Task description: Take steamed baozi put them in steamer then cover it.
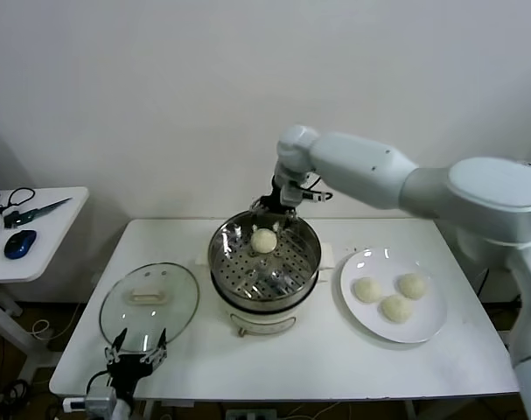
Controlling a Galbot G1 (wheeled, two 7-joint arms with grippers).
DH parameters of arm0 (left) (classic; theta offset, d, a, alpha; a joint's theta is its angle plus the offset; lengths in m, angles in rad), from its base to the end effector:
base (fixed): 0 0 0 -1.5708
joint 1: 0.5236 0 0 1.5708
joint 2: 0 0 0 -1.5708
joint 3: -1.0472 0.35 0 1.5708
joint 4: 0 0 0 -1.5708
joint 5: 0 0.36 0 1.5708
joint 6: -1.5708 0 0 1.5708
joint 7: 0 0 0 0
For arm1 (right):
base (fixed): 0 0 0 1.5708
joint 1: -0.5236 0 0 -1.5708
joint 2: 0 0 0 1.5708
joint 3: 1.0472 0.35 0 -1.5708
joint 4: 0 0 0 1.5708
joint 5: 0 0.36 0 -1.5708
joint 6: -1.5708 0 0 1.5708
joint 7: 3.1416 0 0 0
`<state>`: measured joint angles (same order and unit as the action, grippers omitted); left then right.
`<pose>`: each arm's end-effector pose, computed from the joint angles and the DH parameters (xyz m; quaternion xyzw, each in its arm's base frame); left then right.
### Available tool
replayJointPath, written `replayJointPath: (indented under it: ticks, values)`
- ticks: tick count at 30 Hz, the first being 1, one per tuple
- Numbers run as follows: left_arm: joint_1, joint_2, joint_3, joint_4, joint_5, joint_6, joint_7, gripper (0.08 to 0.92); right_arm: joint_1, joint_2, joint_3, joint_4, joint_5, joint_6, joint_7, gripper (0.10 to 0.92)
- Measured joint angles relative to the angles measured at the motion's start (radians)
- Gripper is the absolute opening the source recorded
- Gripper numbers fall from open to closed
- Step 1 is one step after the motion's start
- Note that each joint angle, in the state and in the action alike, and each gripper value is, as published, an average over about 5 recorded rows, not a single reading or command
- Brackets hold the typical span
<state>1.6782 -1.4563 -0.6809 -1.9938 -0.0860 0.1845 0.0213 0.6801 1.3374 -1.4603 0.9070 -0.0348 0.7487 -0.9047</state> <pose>0.1467 0.0742 -0.3487 0.0369 -0.9805 -0.0399 0.1886 0.6266 0.1204 -0.0164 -0.6413 0.1301 -0.7551 0.0404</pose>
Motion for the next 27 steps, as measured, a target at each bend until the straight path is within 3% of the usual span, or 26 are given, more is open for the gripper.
replayJointPath:
  ticks: [6,11,19,27]
  values:
    - [-0.002,0.002,0.000,0.000,-0.003,-0.008,-0.001,0.823,0.201,-0.153,-0.213,0.132,0.308,-0.175,-0.074,0.823]
    - [-0.007,0.002,-0.003,-0.007,-0.004,-0.009,-0.001,0.823,0.298,-0.316,-0.380,0.258,0.449,-0.384,-0.083,0.823]
    - [-0.009,0.001,-0.007,-0.011,-0.005,-0.011,-0.001,0.823,0.270,-0.524,-0.455,0.399,0.561,-0.701,-0.022,0.823]
    - [-0.011,-0.006,-0.007,-0.005,-0.003,-0.013,-0.002,0.823,0.100,-0.590,-0.359,0.418,0.594,-0.891,0.043,0.823]
